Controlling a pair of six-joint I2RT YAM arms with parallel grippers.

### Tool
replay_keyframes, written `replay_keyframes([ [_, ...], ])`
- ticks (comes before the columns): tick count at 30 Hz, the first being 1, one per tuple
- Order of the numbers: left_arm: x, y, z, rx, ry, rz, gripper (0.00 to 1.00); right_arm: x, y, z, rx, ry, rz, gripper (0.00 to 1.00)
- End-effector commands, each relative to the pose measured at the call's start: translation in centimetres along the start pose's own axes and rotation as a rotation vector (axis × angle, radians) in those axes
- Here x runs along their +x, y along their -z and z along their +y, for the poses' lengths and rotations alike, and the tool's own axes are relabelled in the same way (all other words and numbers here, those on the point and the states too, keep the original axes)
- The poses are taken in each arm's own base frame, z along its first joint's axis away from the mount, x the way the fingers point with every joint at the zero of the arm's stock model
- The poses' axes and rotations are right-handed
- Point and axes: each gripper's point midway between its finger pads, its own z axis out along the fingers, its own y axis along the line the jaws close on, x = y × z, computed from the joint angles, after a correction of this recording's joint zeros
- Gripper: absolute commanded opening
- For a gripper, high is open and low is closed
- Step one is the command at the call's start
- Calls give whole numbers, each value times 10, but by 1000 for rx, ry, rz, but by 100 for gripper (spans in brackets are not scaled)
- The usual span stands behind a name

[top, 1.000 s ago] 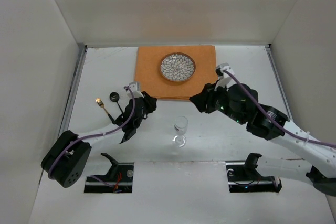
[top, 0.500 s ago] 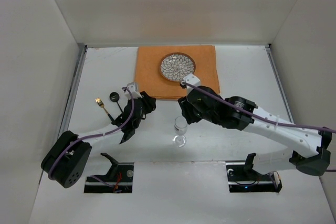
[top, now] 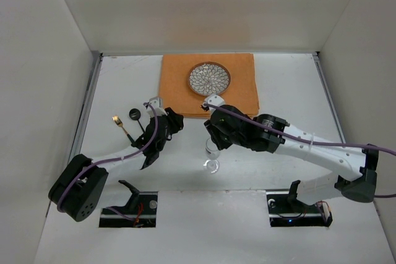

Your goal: Set the dinner table for one person

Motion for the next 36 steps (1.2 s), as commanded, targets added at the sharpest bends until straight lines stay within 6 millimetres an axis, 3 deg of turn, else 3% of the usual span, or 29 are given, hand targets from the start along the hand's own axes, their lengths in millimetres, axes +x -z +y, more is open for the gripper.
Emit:
replay_keyframes([
  [1, -15, 1, -4, 19, 26, -65, 37, 8, 0, 8, -42, 17, 31, 29],
  [5, -16, 2, -3, 18, 28, -67, 38, 4, 1, 6, -28, 16, 21, 14],
  [8, -16, 2, -3, 18, 31, -67, 38, -10, 14, -4, -3, -12, -40, 8],
  [12, -19, 2, -2, 17, 41, -75, 38, -47, 42, -36, 75, -93, -202, 6],
  [15, -22, 4, 0, 11, 49, -82, 39, -76, 53, -63, 126, -166, -332, 6],
  [18, -22, 4, 1, 11, 52, -84, 39, -106, 55, -98, 191, -239, -445, 6],
  [21, -21, 4, 0, 14, 54, -80, 40, -135, 50, -150, 284, -314, -527, 6],
  [24, -19, 4, -2, 18, 53, -76, 40, -154, 31, -220, 403, -401, -551, 6],
  [27, -16, 3, -4, 22, 52, -66, 40, -169, 11, -274, 508, -443, -530, 5],
  [31, -14, 3, -5, 25, 55, -63, 40, -196, -6, -326, 585, -475, -531, 5],
  [36, -15, 3, -6, 28, 62, -64, 40, -211, -30, -367, 647, -495, -490, 4],
])
